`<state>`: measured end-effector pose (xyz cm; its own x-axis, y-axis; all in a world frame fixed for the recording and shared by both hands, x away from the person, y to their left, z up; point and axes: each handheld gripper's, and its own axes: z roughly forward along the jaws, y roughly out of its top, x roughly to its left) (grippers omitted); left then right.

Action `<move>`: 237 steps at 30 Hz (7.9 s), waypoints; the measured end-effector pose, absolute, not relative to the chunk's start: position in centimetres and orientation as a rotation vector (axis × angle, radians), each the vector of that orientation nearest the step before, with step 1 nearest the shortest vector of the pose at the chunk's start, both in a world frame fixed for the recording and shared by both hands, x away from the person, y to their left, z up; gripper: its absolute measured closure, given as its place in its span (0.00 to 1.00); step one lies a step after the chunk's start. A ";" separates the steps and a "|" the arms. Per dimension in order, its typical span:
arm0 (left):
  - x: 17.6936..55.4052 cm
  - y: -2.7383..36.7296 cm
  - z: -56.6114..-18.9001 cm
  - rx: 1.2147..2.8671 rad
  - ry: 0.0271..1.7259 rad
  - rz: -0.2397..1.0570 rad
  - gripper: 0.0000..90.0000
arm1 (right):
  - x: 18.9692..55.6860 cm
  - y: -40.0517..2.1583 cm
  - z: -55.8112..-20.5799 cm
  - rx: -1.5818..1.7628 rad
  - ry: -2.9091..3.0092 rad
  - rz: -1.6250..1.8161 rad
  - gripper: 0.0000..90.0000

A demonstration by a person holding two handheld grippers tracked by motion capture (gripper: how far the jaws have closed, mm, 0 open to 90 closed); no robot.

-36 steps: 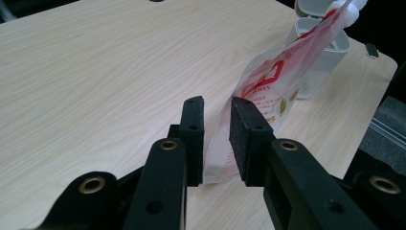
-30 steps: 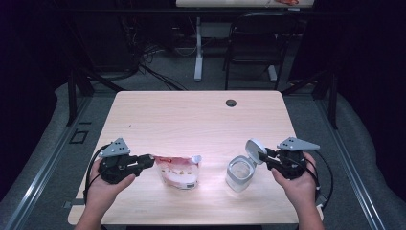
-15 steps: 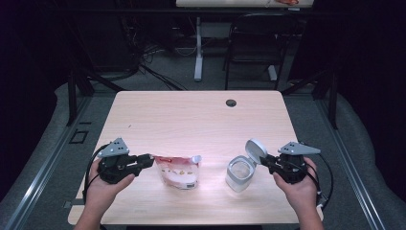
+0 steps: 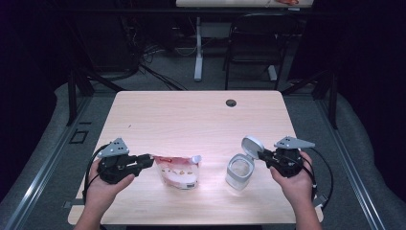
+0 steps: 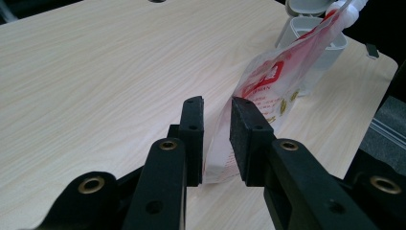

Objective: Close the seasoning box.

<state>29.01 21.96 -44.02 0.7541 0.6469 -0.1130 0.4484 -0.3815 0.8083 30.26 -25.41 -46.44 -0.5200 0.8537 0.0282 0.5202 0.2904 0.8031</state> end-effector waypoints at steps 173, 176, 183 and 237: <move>29.6 18.9 -44.1 2.010 0.700 0.238 0.93 | 29.0 -13.8 -41.2 0.704 2.495 1.253 0.70; 29.4 19.1 -43.9 2.004 0.702 0.232 0.91 | 28.9 -13.7 -40.8 0.695 2.492 1.253 0.69; 29.2 19.6 -43.7 1.999 0.710 0.239 0.87 | 28.9 -13.4 -39.7 0.670 2.493 1.243 0.69; 29.5 22.4 -43.9 1.984 0.780 0.247 0.83 | 32.0 -4.8 -38.8 0.476 2.687 1.064 0.74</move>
